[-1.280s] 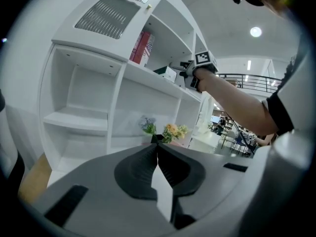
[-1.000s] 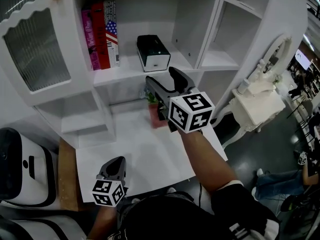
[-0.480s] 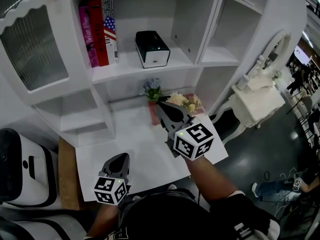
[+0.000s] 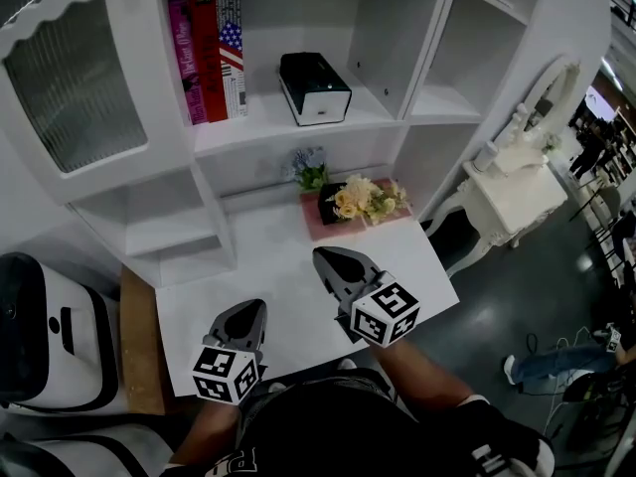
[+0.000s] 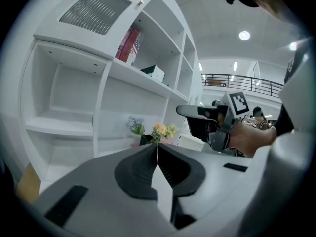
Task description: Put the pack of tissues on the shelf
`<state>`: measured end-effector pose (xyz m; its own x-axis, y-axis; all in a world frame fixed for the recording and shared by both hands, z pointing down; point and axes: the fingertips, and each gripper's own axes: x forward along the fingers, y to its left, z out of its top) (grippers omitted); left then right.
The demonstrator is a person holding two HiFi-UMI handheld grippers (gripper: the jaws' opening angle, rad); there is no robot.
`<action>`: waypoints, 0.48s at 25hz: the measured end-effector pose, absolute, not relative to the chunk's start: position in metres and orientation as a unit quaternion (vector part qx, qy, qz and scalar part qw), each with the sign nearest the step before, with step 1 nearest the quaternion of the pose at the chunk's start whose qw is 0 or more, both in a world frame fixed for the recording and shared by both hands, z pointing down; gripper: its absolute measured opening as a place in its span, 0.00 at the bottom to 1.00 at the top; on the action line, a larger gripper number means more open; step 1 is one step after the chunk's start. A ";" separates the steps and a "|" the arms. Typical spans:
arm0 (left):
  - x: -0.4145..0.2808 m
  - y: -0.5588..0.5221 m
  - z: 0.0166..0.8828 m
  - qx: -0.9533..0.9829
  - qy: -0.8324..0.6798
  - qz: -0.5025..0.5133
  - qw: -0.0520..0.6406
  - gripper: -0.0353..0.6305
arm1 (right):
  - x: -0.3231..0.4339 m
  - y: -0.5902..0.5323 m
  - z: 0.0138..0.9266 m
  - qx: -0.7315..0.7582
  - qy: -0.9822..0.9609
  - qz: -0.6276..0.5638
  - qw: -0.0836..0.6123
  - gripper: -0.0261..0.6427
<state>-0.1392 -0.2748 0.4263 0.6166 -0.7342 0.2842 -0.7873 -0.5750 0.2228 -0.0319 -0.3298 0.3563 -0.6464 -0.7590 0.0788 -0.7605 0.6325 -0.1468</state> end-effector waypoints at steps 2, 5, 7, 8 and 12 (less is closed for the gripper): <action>-0.142 -0.274 0.425 0.887 -0.425 0.081 0.163 0.08 | -0.032 -0.323 0.364 0.426 -0.900 0.088 0.007 0.05; -0.144 -0.272 0.424 0.892 -0.415 0.082 0.160 0.08 | -0.032 -0.311 0.373 0.439 -0.894 0.092 0.008 0.05; -0.145 -0.269 0.423 0.896 -0.407 0.081 0.158 0.08 | -0.031 -0.303 0.377 0.447 -0.890 0.094 0.010 0.05; -0.145 -0.268 0.423 0.898 -0.402 0.081 0.158 0.08 | -0.030 -0.299 0.378 0.451 -0.887 0.095 0.011 0.05; -0.141 -0.262 0.424 0.907 -0.381 0.081 0.159 0.08 | -0.028 -0.284 0.381 0.467 -0.879 0.097 0.011 0.05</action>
<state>-0.1405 -0.2622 0.4239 0.6970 -0.6646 0.2692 -0.7166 -0.6595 0.2273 -0.0280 -0.2845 0.3815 -0.5637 -0.8186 0.1102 -0.8229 0.5451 -0.1602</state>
